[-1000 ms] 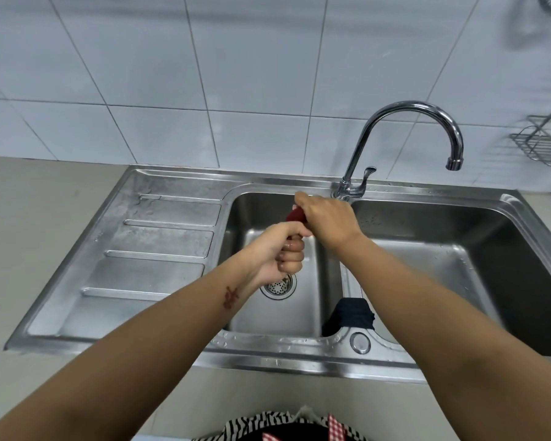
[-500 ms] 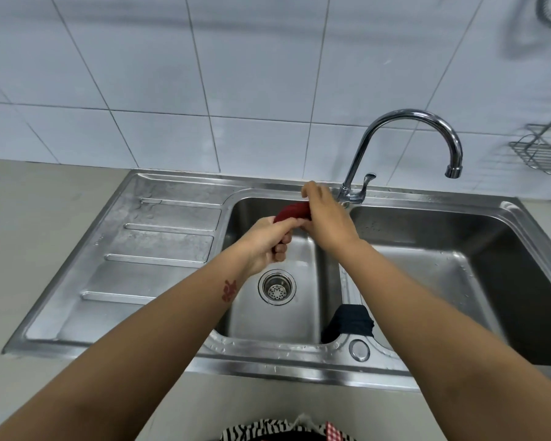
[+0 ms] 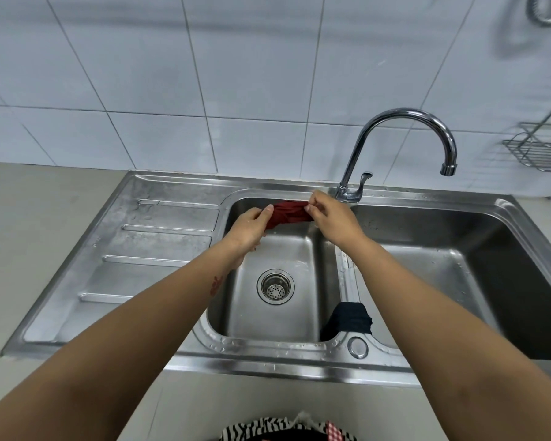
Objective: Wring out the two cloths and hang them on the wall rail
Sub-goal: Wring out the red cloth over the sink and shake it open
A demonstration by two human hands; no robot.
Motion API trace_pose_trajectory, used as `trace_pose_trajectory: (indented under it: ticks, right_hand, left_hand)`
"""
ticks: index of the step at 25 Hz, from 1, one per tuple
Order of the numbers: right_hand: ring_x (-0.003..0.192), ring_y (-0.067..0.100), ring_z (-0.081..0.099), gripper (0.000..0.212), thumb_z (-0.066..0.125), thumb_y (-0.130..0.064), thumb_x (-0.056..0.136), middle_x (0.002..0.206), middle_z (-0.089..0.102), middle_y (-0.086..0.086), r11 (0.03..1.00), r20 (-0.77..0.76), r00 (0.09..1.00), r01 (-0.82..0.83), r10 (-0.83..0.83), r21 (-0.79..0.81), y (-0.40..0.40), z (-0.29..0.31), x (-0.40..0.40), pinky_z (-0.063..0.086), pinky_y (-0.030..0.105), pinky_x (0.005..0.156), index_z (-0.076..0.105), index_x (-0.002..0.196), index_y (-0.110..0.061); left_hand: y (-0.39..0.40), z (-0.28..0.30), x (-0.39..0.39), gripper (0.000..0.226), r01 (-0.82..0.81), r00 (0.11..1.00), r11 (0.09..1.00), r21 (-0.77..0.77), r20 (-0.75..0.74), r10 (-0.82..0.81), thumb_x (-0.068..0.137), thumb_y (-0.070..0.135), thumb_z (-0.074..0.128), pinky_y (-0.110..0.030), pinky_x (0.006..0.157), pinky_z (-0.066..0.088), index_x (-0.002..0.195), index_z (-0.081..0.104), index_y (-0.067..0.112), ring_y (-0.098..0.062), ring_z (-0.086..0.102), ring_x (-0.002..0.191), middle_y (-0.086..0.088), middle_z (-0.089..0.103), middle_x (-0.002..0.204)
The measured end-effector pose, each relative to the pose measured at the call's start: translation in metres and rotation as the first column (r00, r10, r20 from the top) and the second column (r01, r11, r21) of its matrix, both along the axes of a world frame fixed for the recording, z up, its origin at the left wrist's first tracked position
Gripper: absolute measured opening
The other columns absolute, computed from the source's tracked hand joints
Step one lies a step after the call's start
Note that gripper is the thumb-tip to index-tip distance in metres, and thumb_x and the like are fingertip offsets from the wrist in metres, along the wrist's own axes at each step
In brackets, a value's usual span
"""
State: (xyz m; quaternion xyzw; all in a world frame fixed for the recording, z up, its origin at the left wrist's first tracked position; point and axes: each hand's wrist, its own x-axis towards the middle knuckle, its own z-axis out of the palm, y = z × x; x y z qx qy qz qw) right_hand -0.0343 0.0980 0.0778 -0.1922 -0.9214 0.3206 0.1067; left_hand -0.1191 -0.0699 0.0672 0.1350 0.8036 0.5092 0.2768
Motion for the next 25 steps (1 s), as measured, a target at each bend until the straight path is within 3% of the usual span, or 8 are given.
trace_pose_trajectory:
  ticks: [4, 8, 10, 13, 15, 19, 22, 25]
  right_hand:
    - [0.104, 0.028, 0.053, 0.016, 0.047, -0.034, 0.096, 0.102, 0.063, 0.003, 0.977, -0.064, 0.995, 0.091, -0.080, 0.195, 0.000, 0.007, -0.001, 0.039, 0.043, 0.089, 0.057, 0.092, -0.021]
    - [0.079, 0.027, 0.055, 0.013, 0.046, -0.028, 0.098, 0.074, 0.057, -0.001, 1.000, -0.108, 0.994, 0.001, 0.001, 0.021, -0.006, 0.015, -0.005, 0.041, 0.038, 0.075, 0.051, 0.091, -0.018]
    - [0.070, 0.023, 0.051, 0.012, 0.046, -0.025, 0.098, 0.067, 0.052, -0.002, 0.997, -0.134, 0.991, -0.041, 0.032, -0.069, -0.009, 0.024, -0.009, 0.038, 0.034, 0.067, 0.051, 0.092, -0.016]
    - [0.064, 0.014, 0.047, 0.010, 0.048, -0.022, 0.098, 0.065, 0.052, -0.005, 0.986, -0.137, 0.984, -0.127, 0.112, -0.104, -0.013, 0.033, -0.015, 0.037, 0.031, 0.065, 0.053, 0.091, -0.017]
    - [0.059, 0.007, 0.044, 0.009, 0.049, -0.021, 0.098, 0.063, 0.050, -0.008, 0.967, -0.155, 0.981, -0.149, 0.118, -0.205, -0.015, 0.036, -0.016, 0.035, 0.026, 0.060, 0.054, 0.091, -0.017]
    - [0.073, 0.015, 0.059, 0.026, 0.063, -0.035, 0.090, 0.088, 0.062, 0.005, 0.831, -0.128, 0.992, -0.089, 0.022, -0.548, -0.014, 0.037, -0.016, 0.046, 0.027, 0.067, 0.047, 0.101, -0.018]
    - [0.085, 0.020, 0.063, 0.035, 0.074, -0.018, 0.081, 0.103, 0.064, 0.010, 0.819, 0.016, 0.996, -0.062, 0.087, -0.571, -0.006, 0.032, -0.011, 0.051, 0.034, 0.081, 0.048, 0.105, -0.016]
    - [0.082, 0.017, 0.063, 0.020, 0.067, -0.004, 0.082, 0.095, 0.066, 0.006, 0.879, 0.149, 0.968, -0.113, 0.203, -0.463, 0.000, 0.030, -0.003, 0.051, 0.026, 0.079, 0.059, 0.096, -0.017]
  left_hand:
    - [-0.003, -0.005, -0.008, 0.023, 0.085, 0.967, 0.988, -0.131, -0.230, -0.113, 0.083, 0.047, 0.064, -0.035, 0.080, 0.047, 0.089, 0.059, 0.025, -0.022, 0.058, 0.086, -0.001, 0.063, 0.090]
    - [0.000, 0.001, -0.006, 0.052, 0.186, 0.942, 0.932, -0.312, -0.212, -0.259, 0.042, 0.063, 0.063, -0.047, 0.096, 0.048, 0.088, 0.051, 0.042, -0.028, 0.060, 0.106, -0.001, 0.065, 0.106]
    - [0.003, 0.007, -0.004, 0.066, 0.198, 0.964, 0.974, -0.107, -0.158, -0.213, 0.051, 0.063, 0.069, -0.044, 0.103, 0.044, 0.111, 0.051, 0.043, -0.024, 0.057, 0.115, 0.001, 0.062, 0.118]
    - [0.007, 0.017, -0.005, 0.042, 0.220, 0.970, 0.958, 0.186, -0.147, -0.195, 0.079, 0.043, 0.071, -0.037, 0.104, 0.043, 0.117, 0.057, 0.034, -0.016, 0.059, 0.114, 0.001, 0.065, 0.118]
    - [0.009, 0.028, -0.004, 0.016, 0.220, 0.970, 0.942, 0.252, -0.158, -0.185, 0.087, 0.026, 0.069, -0.032, 0.092, 0.045, 0.095, 0.059, 0.015, -0.016, 0.061, 0.094, -0.007, 0.066, 0.097]
    - [0.013, 0.042, -0.005, 0.022, 0.071, 0.992, 0.936, 0.344, -0.126, -0.029, 0.088, 0.014, 0.067, -0.027, 0.072, 0.045, 0.079, 0.047, 0.019, -0.017, 0.058, 0.077, -0.009, 0.061, 0.082]
    - [0.012, 0.044, -0.011, 0.022, -0.039, 0.997, 0.915, 0.402, -0.047, 0.064, 0.089, 0.009, 0.064, -0.032, 0.074, 0.052, 0.081, 0.047, 0.021, -0.021, 0.063, 0.078, -0.012, 0.065, 0.089]
    - [0.009, 0.044, -0.014, 0.013, -0.082, 0.996, 0.907, 0.413, -0.005, 0.093, 0.091, 0.008, 0.062, -0.024, 0.071, 0.054, 0.094, 0.053, 0.018, -0.016, 0.064, 0.078, -0.008, 0.066, 0.093]
